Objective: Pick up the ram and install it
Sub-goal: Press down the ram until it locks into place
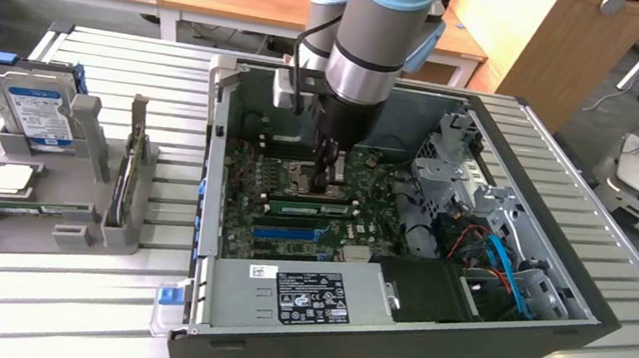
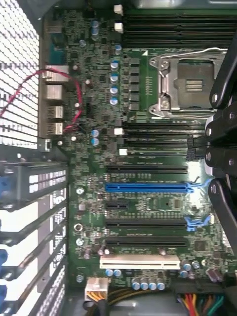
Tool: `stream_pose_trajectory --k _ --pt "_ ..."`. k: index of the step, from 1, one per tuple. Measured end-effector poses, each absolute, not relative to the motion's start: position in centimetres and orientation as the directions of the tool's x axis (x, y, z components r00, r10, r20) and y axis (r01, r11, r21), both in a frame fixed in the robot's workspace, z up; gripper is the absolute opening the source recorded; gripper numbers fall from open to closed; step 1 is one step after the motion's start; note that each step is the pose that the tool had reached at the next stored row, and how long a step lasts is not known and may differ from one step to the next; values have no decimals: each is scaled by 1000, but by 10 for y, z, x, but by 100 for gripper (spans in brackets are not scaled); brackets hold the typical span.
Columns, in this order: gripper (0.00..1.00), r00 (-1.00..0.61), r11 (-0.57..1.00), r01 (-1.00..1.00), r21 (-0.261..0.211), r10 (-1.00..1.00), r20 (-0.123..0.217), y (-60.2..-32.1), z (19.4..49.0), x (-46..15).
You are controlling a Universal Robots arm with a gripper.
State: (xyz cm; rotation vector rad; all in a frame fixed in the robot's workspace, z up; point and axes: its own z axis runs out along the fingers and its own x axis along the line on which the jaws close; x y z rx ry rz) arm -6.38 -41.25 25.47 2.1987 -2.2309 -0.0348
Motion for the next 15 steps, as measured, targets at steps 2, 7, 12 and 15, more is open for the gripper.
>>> stream_pose_trajectory --k 2,7,12,15 --pt "11 -15 14 -1000 22 -1000 -9 -413 255 -61" --pt "11 -15 14 -1000 22 -1000 -9 -413 255 -54" --pt "11 -15 14 -1000 22 -1000 -9 -413 255 -54" --pt "11 -15 14 -1000 22 -1000 -9 -413 255 -54"
